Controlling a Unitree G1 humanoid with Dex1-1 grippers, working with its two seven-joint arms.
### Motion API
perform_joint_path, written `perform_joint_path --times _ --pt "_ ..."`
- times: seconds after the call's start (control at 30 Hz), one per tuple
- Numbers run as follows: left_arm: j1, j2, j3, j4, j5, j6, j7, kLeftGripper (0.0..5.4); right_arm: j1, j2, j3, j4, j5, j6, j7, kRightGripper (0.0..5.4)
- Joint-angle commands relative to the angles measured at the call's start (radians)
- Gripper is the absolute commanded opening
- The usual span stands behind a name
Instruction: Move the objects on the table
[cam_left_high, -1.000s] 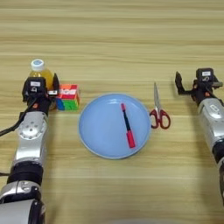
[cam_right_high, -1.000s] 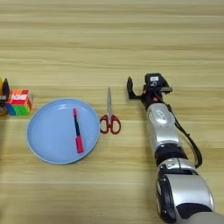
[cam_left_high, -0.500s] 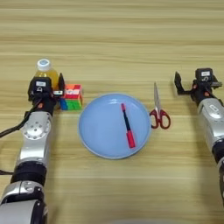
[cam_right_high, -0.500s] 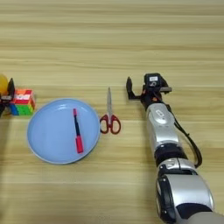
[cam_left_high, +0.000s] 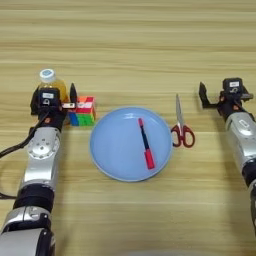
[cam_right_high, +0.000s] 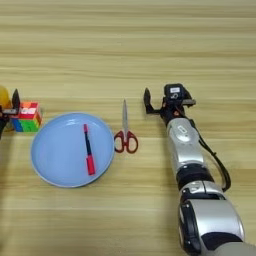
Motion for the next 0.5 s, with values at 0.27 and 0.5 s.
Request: perform_joint_path --times 0.27,0.5 --pt "-0.011 0.016 0.000 0.003 0.007 0.001 0.026 5.38 0.002 0.000 0.001 -0.011 -0.002 0.001 0.007 5.40" --pt "0.017 0.017 0.006 -0.028 0.007 0.006 0.042 5.38 0.009 -0.004 0.001 -0.026 0.000 -0.004 0.013 5.40"
